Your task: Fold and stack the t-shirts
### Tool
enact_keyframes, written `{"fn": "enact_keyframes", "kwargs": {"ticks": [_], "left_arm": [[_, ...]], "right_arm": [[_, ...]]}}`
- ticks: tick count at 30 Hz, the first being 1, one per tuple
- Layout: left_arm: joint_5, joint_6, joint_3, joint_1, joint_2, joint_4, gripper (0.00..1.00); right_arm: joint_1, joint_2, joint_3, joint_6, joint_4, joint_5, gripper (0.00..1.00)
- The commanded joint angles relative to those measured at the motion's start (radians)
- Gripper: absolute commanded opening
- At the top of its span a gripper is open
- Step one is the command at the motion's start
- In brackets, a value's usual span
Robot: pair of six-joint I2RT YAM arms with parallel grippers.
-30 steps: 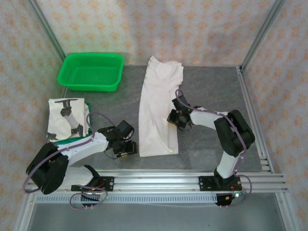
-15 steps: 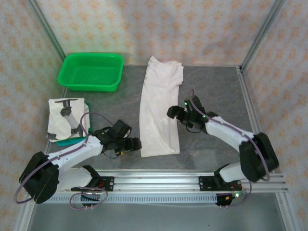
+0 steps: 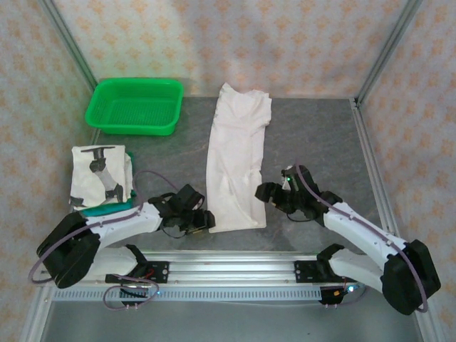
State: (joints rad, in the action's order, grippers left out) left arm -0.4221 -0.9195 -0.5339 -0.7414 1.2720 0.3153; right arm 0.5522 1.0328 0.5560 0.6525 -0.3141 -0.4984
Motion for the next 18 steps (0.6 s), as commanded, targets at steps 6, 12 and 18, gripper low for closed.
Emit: {"fn": "enact_keyframes", "kwargs": {"ticks": [6, 12, 18], "left_arm": [[0.041, -0.036, -0.012, -0.046, 0.033, -0.061, 0.49], [0.059, -0.041, -0.009, -0.057, 0.023, -0.043, 0.48], [0.065, -0.051, 0.004, -0.056, 0.018, -0.049, 0.48]], "right_arm": [[0.103, 0.137, -0.035, 0.054, -0.116, 0.023, 0.65], [0.132, 0.230, -0.034, 0.087, -0.038, 0.025, 0.63], [0.139, 0.265, -0.062, 0.148, 0.057, -0.002, 0.42]]}}
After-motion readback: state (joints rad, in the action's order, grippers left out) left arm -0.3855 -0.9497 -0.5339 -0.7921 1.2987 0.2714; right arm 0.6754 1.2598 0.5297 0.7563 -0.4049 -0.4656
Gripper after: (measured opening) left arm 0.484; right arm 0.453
